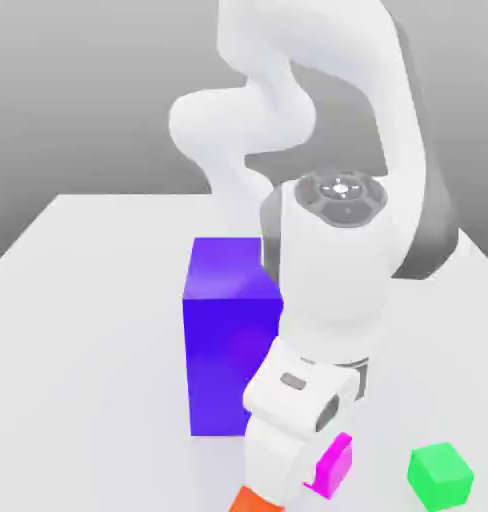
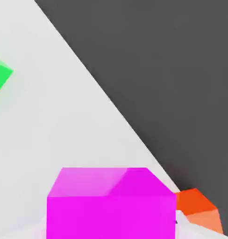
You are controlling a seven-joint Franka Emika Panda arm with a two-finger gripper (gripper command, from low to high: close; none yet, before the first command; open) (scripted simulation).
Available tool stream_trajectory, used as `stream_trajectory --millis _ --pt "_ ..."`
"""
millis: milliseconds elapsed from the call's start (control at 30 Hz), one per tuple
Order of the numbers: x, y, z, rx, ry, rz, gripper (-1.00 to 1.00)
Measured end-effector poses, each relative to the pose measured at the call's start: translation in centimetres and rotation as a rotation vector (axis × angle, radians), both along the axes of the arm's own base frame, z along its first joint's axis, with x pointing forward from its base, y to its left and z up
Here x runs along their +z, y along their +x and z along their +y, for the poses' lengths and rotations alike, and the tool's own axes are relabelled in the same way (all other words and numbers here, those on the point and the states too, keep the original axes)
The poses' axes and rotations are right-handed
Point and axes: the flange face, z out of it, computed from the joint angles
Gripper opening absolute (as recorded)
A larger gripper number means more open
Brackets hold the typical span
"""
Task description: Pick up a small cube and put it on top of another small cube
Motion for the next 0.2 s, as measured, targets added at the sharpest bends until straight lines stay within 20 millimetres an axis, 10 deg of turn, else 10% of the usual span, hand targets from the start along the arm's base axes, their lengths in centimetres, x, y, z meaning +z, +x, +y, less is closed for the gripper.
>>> stream_trajectory --millis 67,100,200 --pt "-2.3 -1.8 5.0 0.093 -0.007 -0.012 -1.0" --pt "-3.3 -2.4 6.6 0.121 -0.008 -0.016 1.0" --pt "-3.3 -2.4 6.6 0.121 -0.008 -0.016 1.0"
